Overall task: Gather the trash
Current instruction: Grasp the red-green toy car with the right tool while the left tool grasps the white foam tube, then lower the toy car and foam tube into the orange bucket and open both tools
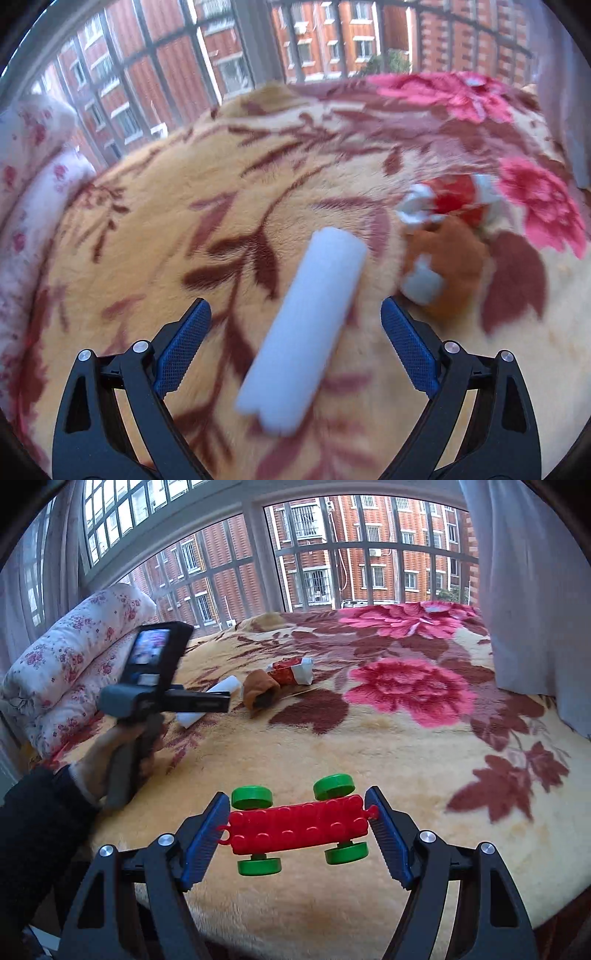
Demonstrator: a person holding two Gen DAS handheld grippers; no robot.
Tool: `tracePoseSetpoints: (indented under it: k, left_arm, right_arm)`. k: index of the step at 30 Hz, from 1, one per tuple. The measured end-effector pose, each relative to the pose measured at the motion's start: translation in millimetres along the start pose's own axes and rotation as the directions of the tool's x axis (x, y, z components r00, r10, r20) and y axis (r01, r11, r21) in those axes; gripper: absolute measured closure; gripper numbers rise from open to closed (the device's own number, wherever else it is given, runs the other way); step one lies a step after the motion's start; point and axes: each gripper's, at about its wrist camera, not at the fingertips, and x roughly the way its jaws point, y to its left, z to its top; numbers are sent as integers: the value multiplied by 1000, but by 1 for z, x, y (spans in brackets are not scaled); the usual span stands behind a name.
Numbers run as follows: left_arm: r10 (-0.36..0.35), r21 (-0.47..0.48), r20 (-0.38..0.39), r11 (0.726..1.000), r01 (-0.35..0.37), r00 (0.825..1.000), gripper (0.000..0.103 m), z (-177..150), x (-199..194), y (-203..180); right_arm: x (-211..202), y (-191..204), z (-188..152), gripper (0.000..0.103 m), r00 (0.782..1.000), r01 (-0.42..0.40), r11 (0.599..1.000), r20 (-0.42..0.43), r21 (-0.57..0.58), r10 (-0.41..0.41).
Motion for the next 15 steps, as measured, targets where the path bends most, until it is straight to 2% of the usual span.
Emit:
tracePoseSetpoints:
  k: [2, 3, 4, 6, 8, 12, 15]
  left_arm:
    - [-53, -35, -53, 998, 51, 997, 33, 4, 18, 5]
    - [-64, -38, -34, 997, 63, 997, 52, 3, 14, 6]
    - [-91, -27, -29, 996, 91, 995, 63, 3, 11, 5]
    - [-82, -4, -20, 997, 82, 996, 77, -2, 2, 0]
    - [-75, 0, -15, 997, 75, 997, 82, -11, -8, -4]
    - [-83, -70, -2, 994, 83, 997, 84, -29, -41, 6]
    - [-78, -78, 56, 994, 82, 995, 84, -61, -95, 9]
  right_arm:
    - [-6, -1, -6, 29, 1000, 1, 1000, 4, 2, -1]
    - [-8, -1, -8, 29, 1000, 2, 1000, 5, 4, -2]
    - [-11, 0, -10, 29, 1000, 6, 1000, 8, 6, -6]
    - [-13, 1, -13, 29, 1000, 0, 1000, 9, 10, 0]
    - [-14, 5, -16, 29, 1000, -14, 1000, 5, 11, 13]
    - [-17, 16, -20, 29, 1000, -30, 1000, 0, -2, 30]
    - [-25, 26, -21, 29, 1000, -22, 1000, 13, -14, 22]
